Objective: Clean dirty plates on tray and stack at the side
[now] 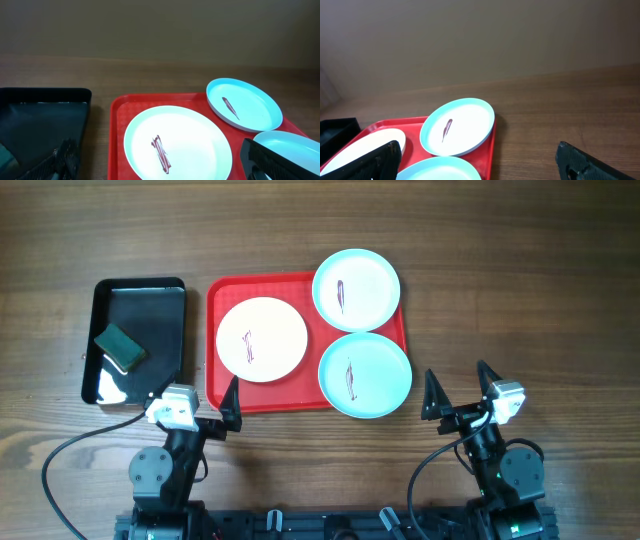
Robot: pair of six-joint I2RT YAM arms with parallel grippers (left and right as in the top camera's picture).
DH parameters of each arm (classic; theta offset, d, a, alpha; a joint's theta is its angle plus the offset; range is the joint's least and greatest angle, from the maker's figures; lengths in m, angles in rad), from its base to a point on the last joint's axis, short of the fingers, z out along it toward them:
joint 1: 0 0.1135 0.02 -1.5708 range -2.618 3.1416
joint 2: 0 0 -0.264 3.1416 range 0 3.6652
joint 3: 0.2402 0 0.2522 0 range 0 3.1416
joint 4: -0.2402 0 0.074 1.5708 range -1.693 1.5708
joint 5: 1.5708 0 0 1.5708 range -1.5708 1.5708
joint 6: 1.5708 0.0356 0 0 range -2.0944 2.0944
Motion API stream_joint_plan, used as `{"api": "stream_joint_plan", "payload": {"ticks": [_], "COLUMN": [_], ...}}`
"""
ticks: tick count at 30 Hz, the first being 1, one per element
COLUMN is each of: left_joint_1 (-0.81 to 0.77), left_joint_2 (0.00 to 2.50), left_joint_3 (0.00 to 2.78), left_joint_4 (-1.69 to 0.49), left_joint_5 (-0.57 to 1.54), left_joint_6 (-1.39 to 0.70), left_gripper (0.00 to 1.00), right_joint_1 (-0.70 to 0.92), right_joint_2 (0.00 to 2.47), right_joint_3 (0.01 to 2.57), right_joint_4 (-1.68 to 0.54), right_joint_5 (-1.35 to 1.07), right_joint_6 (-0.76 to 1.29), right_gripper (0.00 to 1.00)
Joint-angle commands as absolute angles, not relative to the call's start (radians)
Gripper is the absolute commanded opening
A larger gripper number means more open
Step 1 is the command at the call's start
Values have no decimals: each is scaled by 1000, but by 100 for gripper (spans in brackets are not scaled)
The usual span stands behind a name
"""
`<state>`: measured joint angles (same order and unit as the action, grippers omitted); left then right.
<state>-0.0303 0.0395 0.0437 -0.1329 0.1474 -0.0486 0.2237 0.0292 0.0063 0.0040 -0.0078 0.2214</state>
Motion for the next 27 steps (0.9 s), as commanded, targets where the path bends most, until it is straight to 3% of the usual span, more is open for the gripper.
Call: {"api": "stream_joint_plan", "payload": {"ticks": [1, 27], "left_joint_1": [-22, -21], "left_joint_2": [43, 55], "left_joint_3": [36, 111], "left_joint_4": [-130, -143], "left_joint_5": [138, 36], "left_joint_6": [-30, -95], "left_gripper": [100, 100], "right_joint_1": [225, 225], "right_joint_2": [36, 36], "right_joint_3": [5, 59], "right_joint_4": [5, 36], "right_joint_5": [-25, -41], "right_joint_6": [212, 208], "right_gripper": [100, 100]}}
